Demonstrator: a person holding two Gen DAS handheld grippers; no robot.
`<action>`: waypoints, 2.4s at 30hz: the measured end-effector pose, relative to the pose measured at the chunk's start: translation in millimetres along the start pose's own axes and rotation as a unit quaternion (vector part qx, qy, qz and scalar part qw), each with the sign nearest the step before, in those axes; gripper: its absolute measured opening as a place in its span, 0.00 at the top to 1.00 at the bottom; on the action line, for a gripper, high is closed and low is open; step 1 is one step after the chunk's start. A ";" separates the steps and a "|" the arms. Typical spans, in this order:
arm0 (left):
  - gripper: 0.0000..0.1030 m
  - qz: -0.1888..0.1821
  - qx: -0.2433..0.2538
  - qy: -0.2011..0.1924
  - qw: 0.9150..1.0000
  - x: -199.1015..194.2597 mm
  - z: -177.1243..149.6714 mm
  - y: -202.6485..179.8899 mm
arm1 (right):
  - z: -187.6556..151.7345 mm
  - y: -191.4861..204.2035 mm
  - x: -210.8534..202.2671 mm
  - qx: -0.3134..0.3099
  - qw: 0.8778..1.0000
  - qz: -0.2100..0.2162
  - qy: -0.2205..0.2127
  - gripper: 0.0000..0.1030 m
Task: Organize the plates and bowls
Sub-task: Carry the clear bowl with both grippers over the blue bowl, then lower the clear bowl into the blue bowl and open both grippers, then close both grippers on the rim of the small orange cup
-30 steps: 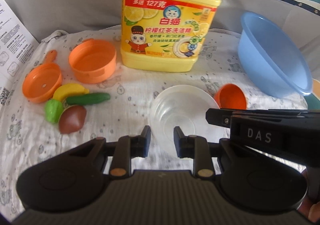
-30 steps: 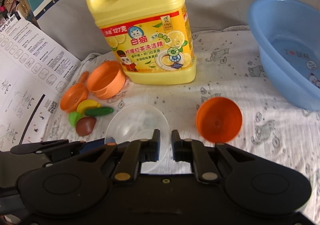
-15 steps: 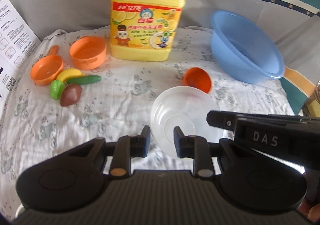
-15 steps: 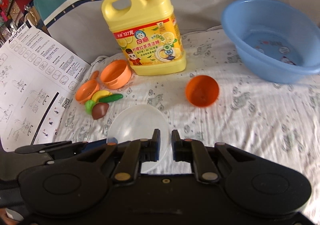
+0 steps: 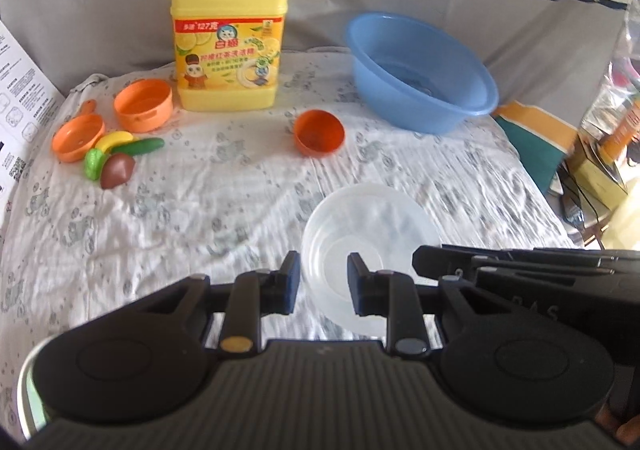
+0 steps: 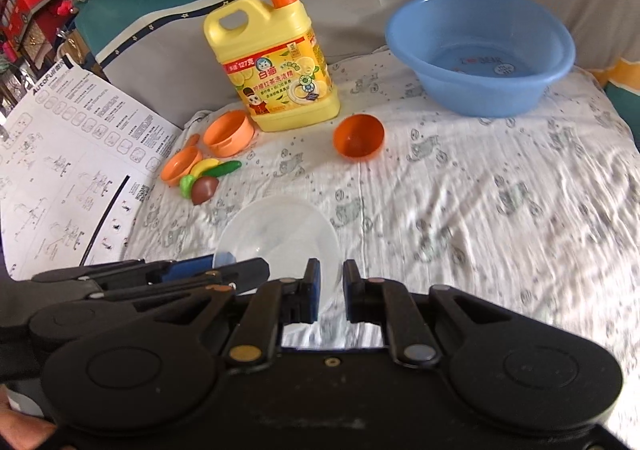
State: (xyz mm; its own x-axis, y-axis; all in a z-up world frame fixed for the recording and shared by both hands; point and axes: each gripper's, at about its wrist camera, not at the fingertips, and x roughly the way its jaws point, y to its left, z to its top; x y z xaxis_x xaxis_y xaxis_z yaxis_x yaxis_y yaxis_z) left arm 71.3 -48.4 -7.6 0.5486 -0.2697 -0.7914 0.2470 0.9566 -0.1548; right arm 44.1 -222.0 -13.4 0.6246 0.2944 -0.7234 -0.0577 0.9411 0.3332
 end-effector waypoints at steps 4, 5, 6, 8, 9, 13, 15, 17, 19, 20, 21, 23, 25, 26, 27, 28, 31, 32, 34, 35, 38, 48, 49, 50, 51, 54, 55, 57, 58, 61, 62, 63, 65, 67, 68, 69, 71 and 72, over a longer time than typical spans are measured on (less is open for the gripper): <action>0.76 -0.001 0.014 0.008 1.000 -13.8 -21.1 -6.7 | -18.7 0.3 -16.1 -0.002 1.000 0.007 0.005 0.88; 0.76 0.000 0.017 0.010 1.000 -16.5 -26.0 -7.8 | -23.4 1.6 -18.8 -0.004 1.000 0.008 0.008 0.88; 0.76 -0.001 0.018 0.013 1.000 -18.9 -30.7 -7.8 | -27.7 2.3 -20.7 -0.005 1.000 0.009 0.011 0.88; 0.75 -0.001 0.019 0.019 1.000 -23.2 -40.2 -8.2 | -36.7 3.8 -23.8 -0.006 1.000 0.011 0.017 0.88; 0.75 0.000 0.021 0.021 1.000 -24.6 -44.1 -8.2 | -40.6 4.3 -24.7 -0.006 1.000 0.012 0.021 0.88; 0.73 0.001 0.028 0.034 0.999 -25.4 -57.6 -8.8 | -53.2 5.9 -24.5 -0.006 0.999 0.013 0.034 0.88; 0.72 0.003 0.033 0.041 0.999 -23.8 -62.9 -9.5 | -59.1 6.1 -23.2 -0.004 0.999 0.014 0.040 0.88; 0.72 0.006 0.038 0.048 0.998 -21.5 -67.2 -10.2 | -62.7 5.7 -21.0 -0.002 0.999 0.016 0.046 0.88; 0.71 0.006 0.039 0.055 0.998 -18.9 -70.7 -9.7 | -66.4 5.3 -19.0 -0.001 0.999 0.015 0.052 0.88; 0.71 0.006 0.039 0.057 0.998 -18.0 -71.9 -9.5 | -67.9 5.3 -17.7 -0.002 0.998 0.014 0.055 0.88; 0.71 0.007 0.040 0.059 0.997 -16.6 -72.9 -9.6 | -69.0 4.9 -15.7 -0.001 0.998 0.013 0.058 0.88; 0.71 0.008 0.041 0.063 0.997 -14.5 -74.3 -9.2 | -70.8 4.4 -12.8 0.002 0.998 0.013 0.064 0.88; 0.71 0.007 0.041 0.067 0.997 -12.4 -75.4 -8.2 | -71.7 4.3 -10.3 0.004 0.998 0.012 0.068 0.88; 0.71 0.007 0.040 0.069 0.997 -11.4 -75.7 -7.9 | -72.1 4.3 -9.5 0.004 0.998 0.012 0.069 0.88; 0.71 0.008 0.040 0.071 0.997 -10.2 -75.8 -7.5 | -72.7 4.3 -8.5 0.004 0.997 0.012 0.071 0.88; 0.71 0.008 0.040 0.072 0.997 -9.1 -76.0 -7.1 | -73.4 4.2 -7.6 0.005 0.997 0.012 0.073 0.88; 0.70 0.008 0.040 0.074 0.996 -7.4 -76.7 -6.3 | -74.1 3.9 -5.6 0.006 0.997 0.013 0.077 0.88; 0.69 0.010 0.039 0.074 0.996 -7.2 -76.8 -6.0 | -74.4 3.7 -4.7 0.006 0.997 0.014 0.078 0.86; 0.60 0.013 0.039 0.070 0.997 -8.2 -76.9 -4.8 | -73.9 3.3 -4.2 0.006 0.997 0.011 0.077 0.85; 0.56 0.019 0.038 0.066 0.997 -9.3 -77.0 -3.9 | -73.3 2.8 -4.4 0.007 0.997 0.008 0.076 0.84; 0.32 0.045 0.034 0.048 0.997 -15.3 -76.6 2.6 | -71.4 -2.4 -8.0 0.018 0.998 -0.002 0.065 0.63; 0.00 0.054 -0.016 0.021 0.998 -25.9 -71.4 39.0 | -62.0 -28.3 -14.7 0.039 0.998 -0.044 0.030 0.00; 0.00 0.054 -0.015 0.021 0.998 -24.9 -69.9 39.5 | -60.2 -30.1 -13.6 0.040 0.998 -0.044 0.030 0.00; 0.00 0.053 -0.015 0.020 0.998 -23.9 -68.2 39.8 | -58.9 -31.0 -12.1 0.042 0.998 -0.045 0.031 0.00; 0.00 0.053 -0.013 0.020 0.998 -22.3 -66.3 39.8 | -57.0 -32.5 -10.9 0.043 0.998 -0.047 0.030 0.00; 0.00 0.056 -0.005 0.018 0.998 -16.7 -59.5 38.8 | -51.2 -35.2 -5.9 0.042 0.997 -0.054 0.029 0.00; 0.00 0.058 -0.002 0.018 0.998 -14.8 -57.1 38.5 | -48.9 -36.7 -4.1 0.043 0.997 -0.055 0.029 0.00; 0.00 0.059 0.002 0.016 0.998 -11.5 -52.8 38.5 | -44.2 -40.6 -0.8 0.048 0.997 -0.058 0.028 0.00; 0.00 0.060 0.004 0.016 0.998 -9.6 -50.7 38.8 | -41.5 -43.0 1.1 0.051 0.997 -0.060 0.027 0.00; 0.00 0.062 0.010 0.015 0.998 -3.3 -43.4 40.2 | -34.4 -48.7 6.6 0.057 0.996 -0.066 0.024 0.00; 0.00 0.064 0.012 0.014 0.998 -1.1 -40.7 41.1 | -31.7 -50.2 9.0 0.056 0.996 -0.069 0.024 0.00; 0.00 0.066 0.013 0.013 0.998 1.6 -37.5 42.4 | -29.0 -51.5 11.4 0.056 0.996 -0.071 0.023 0.00; 0.00 0.069 0.013 0.010 0.997 7.4 -29.6 45.6 | -21.8 -53.7 16.8 0.054 0.996 -0.074 0.022 0.00; 0.00 0.072 0.010 0.005 0.997 14.1 -19.6 50.1 | -13.0 -54.8 22.9 0.051 0.995 -0.078 0.020 0.00; 0.00 0.073 0.007 0.003 0.997 17.6 -13.8 52.2 | -7.7 -55.4 26.5 0.051 0.995 -0.080 0.019 0.00; 0.00 0.072 0.003 0.000 0.997 21.4 -7.5 54.4 | -2.3 -55.8 30.3 0.050 0.995 -0.081 0.018 0.00; 0.00 0.071 -0.005 -0.004 0.997 29.7 5.5 58.4 | 9.3 -56.9 38.1 0.049 0.996 -0.079 0.014 0.00; 0.00 0.071 -0.008 -0.006 0.997 34.3 12.6 59.8 | 15.6 -57.5 42.6 0.049 0.996 -0.079 0.013 0.00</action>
State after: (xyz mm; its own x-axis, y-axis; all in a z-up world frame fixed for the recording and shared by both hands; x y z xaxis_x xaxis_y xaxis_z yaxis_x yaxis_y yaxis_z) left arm 114.9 -1.9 -36.6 0.5868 -0.1330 -0.7988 0.1532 0.9868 -0.0518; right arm 86.1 -266.2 -53.9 0.5993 0.1500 -0.7863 0.1156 0.9558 0.2705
